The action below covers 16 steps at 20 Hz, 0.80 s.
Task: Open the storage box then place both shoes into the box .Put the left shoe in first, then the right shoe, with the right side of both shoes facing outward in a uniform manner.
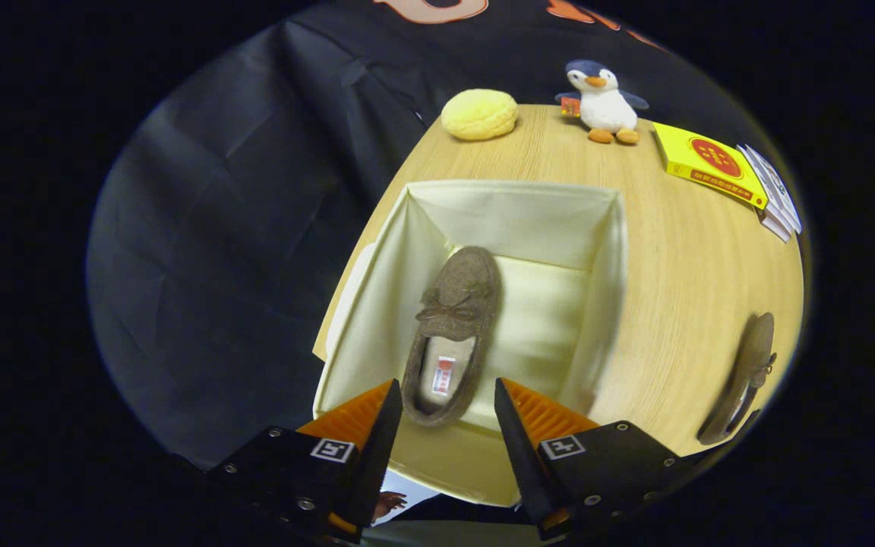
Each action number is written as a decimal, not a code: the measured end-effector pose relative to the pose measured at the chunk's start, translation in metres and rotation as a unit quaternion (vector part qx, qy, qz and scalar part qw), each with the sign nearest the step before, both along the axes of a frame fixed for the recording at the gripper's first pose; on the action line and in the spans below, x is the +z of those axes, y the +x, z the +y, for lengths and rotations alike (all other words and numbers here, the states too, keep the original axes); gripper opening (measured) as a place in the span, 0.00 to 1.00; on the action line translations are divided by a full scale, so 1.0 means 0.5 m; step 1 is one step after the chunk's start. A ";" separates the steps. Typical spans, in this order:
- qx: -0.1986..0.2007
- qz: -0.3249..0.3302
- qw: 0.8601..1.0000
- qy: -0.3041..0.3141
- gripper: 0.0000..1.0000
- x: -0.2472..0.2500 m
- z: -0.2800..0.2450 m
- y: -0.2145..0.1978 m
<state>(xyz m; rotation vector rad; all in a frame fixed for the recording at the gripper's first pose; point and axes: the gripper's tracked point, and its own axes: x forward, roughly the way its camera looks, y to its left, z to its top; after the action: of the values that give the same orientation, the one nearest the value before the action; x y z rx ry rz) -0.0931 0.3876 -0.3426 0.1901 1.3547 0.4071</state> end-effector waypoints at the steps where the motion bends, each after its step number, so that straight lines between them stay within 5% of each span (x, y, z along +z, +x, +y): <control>1: -0.007 -0.013 1.000 0.001 0.80 0.014 -0.033 0.007; 8: -0.073 -0.086 0.992 -0.059 0.94 0.022 -0.345 0.004; 16: -0.147 -0.056 0.979 -0.132 0.94 -0.060 -0.649 -0.076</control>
<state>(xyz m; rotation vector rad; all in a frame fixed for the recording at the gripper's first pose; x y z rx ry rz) -0.1310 0.0630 -0.3728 0.1416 1.2325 -0.0107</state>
